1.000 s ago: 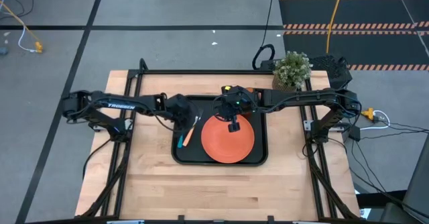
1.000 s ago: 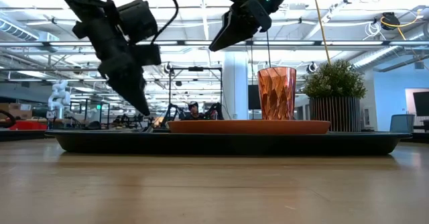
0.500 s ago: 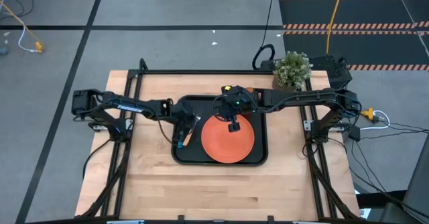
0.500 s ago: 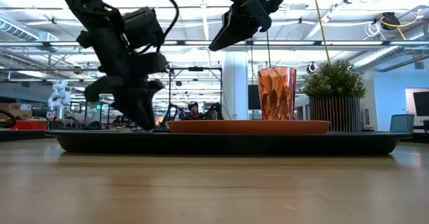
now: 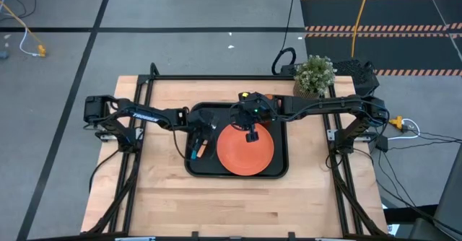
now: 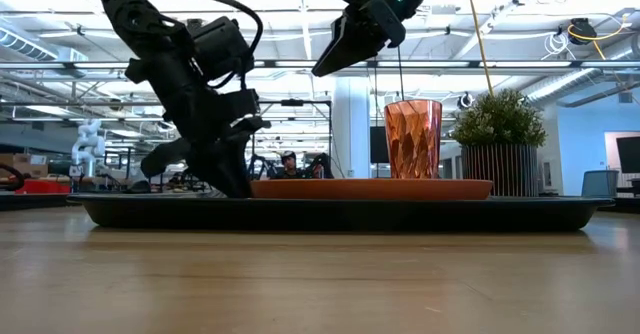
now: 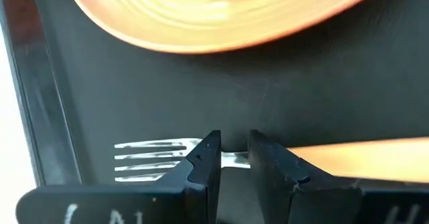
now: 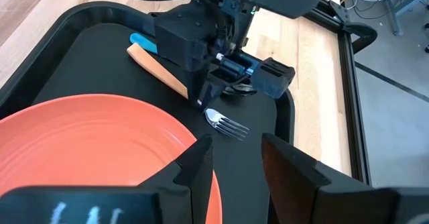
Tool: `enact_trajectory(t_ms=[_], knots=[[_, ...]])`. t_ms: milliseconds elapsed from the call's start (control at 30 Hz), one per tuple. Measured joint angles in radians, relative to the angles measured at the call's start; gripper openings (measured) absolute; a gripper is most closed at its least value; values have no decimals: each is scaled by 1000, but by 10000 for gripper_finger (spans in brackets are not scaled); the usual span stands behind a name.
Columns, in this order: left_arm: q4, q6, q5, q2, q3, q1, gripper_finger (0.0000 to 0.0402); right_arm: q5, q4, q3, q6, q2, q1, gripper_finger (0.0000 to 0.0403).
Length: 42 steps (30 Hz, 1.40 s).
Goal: Pick and place plate/cup/fork/spoon on tray
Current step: Adjust the orange fork on the black serving tray
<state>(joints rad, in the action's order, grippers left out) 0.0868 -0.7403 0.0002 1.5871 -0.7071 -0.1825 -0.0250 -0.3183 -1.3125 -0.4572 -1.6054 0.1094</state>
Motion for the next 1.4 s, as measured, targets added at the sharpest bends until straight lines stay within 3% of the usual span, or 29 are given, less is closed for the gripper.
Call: enact_trajectory(t_ms=[200, 333, 567, 733, 1067, 1400], knots=[[36, -85, -17, 0, 0, -6, 81, 0, 0, 0, 0, 0, 0, 118], [30, -151, -167, -1, 0, -10, 81, 0, 0, 0, 0, 0, 0, 118], [-136, -229, -395, -1, 0, -10, 81, 0, -1, 0, 0, 0, 0, 118], [-197, -230, -395, -1, 0, -9, 81, 0, 4, 4, 0, 0, 0, 118], [-104, -334, -335, -1, 0, 11, 81, 0, 121, 101, 0, 0, 0, 118], [-320, -543, -350, -1, 0, -7, 81, 0, 150, 101, -8, 47, 0, 118]])
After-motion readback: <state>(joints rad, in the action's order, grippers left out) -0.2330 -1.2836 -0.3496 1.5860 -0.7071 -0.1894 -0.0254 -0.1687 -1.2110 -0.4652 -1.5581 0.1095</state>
